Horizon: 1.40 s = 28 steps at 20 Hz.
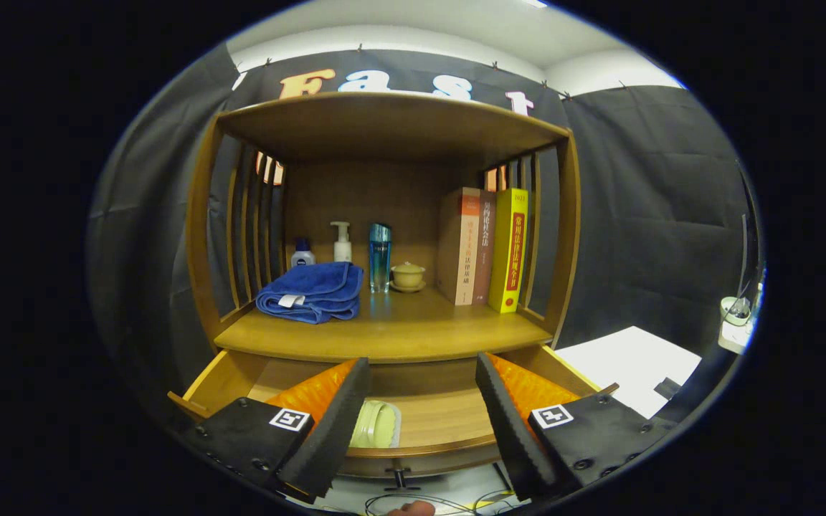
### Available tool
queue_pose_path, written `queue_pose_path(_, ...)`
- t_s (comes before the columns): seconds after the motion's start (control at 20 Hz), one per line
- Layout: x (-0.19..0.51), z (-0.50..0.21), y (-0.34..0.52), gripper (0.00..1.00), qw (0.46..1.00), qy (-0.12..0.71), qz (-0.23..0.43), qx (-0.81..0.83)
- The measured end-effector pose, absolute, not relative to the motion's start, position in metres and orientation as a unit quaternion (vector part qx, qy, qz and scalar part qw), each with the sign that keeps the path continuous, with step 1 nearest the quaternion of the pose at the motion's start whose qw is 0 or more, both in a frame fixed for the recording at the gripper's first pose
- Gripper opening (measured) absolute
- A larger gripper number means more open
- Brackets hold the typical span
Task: Pull open the drawer, take out the items inside it, and place them on the countertop above the cabinet.
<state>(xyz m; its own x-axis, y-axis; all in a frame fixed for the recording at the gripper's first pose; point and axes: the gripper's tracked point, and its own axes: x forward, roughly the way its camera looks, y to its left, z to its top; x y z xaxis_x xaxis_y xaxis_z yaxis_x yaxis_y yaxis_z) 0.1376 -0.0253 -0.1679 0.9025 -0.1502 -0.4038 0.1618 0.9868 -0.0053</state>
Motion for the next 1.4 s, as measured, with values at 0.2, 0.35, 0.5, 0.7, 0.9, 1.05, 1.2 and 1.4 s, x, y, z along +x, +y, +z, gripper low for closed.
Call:
queue_pose_path(0.2, 0.149, -0.201, -0.028, 0.97, 0.958, 0.274, -0.086, 0.017)
queue_pose_path(0.35, 0.167, -0.225, -0.026, 0.97, 0.947, 0.309, -0.085, 0.014)
queue_pose_path(0.5, 0.175, -0.267, -0.027, 0.97, 0.922, 0.374, -0.095, 0.014)
queue_pose_path(0.7, 0.177, -0.317, -0.007, 0.97, 0.89, 0.447, -0.084, 0.046)
queue_pose_path(0.9, 0.165, -0.349, 0.015, 0.97, 0.865, 0.493, -0.07, 0.063)
queue_pose_path(1.05, 0.151, -0.363, 0.024, 0.97, 0.848, 0.52, -0.068, 0.075)
queue_pose_path(1.2, 0.151, -0.37, 0.034, 0.96, 0.844, 0.525, -0.063, 0.091)
queue_pose_path(1.4, 0.151, -0.377, 0.042, 0.87, 0.839, 0.533, -0.056, 0.092)
